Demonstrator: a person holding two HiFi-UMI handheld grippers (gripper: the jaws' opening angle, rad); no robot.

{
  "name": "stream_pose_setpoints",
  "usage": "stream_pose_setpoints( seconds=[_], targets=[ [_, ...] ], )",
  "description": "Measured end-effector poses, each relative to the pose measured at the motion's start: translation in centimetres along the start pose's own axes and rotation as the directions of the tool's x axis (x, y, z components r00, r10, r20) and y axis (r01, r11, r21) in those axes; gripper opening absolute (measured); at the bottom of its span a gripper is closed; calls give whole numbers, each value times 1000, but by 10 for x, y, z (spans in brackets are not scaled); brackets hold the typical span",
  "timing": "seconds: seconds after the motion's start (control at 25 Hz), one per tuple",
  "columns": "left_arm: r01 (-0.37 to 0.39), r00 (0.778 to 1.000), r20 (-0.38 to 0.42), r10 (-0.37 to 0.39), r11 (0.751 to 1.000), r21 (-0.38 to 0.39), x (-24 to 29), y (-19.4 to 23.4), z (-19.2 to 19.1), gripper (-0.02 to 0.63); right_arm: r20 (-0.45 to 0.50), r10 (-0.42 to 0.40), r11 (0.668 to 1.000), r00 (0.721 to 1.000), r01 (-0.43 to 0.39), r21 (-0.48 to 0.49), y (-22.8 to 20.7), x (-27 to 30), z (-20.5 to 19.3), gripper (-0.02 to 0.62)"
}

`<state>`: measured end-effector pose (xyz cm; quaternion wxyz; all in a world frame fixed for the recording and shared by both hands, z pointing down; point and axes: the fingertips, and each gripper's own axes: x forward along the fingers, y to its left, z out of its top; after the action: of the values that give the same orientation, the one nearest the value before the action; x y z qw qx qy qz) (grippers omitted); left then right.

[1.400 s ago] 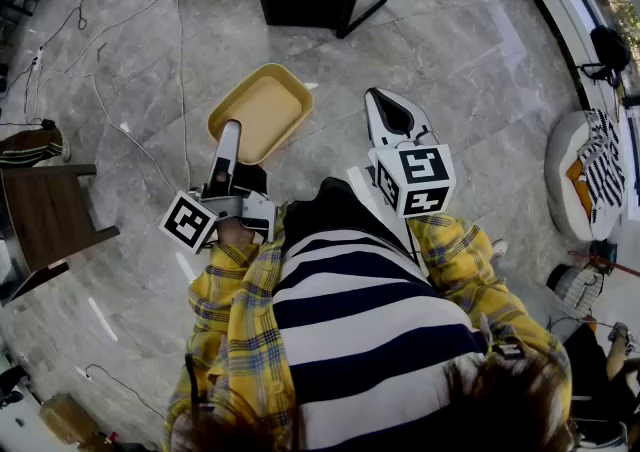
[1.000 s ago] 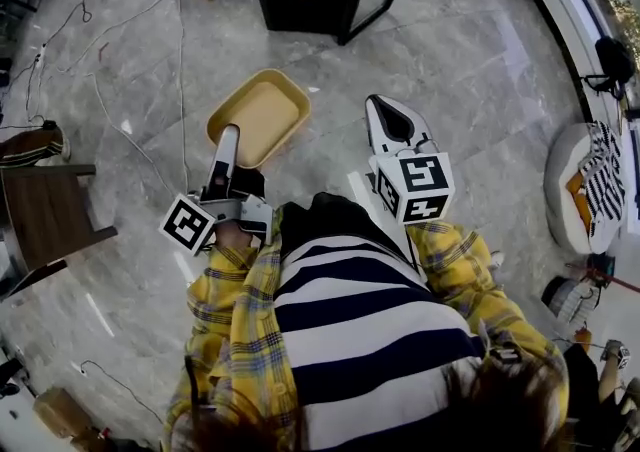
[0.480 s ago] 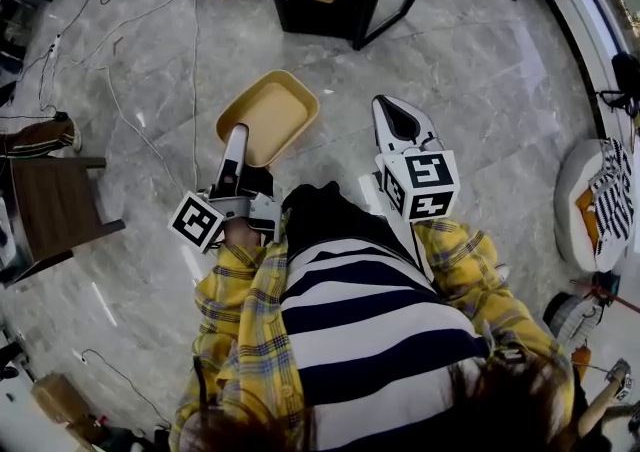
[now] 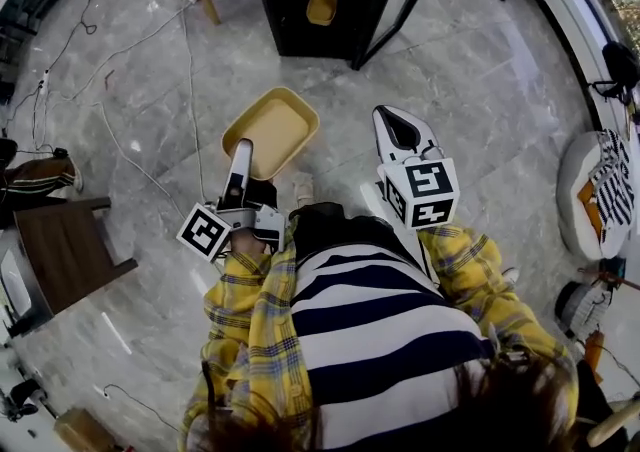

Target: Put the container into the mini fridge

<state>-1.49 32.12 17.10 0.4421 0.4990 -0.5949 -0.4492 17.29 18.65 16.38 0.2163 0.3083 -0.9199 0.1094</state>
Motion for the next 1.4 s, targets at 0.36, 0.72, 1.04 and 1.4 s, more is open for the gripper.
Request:
stream_pose_setpoints(
  seconds=[0.36, 0.72, 1.04, 1.4],
  targets=[
    [36, 988, -151, -35, 999, 6, 69, 19, 43, 213, -55, -76, 997, 996, 77, 23, 5, 67, 14, 28],
    [18, 963, -269, -11, 1000, 25, 119, 31, 35, 213, -89, -122, 992, 988, 123, 8, -12, 92, 14, 28],
    [3, 968, -251, 9, 999, 47, 179, 32, 23, 213, -92, -97, 993, 991, 102, 54, -57, 137, 13, 28],
    [23, 971, -241, 1, 995, 97, 233, 46, 10, 213, -84, -74, 996, 994, 77, 38, -92, 170, 10, 28]
  ],
)
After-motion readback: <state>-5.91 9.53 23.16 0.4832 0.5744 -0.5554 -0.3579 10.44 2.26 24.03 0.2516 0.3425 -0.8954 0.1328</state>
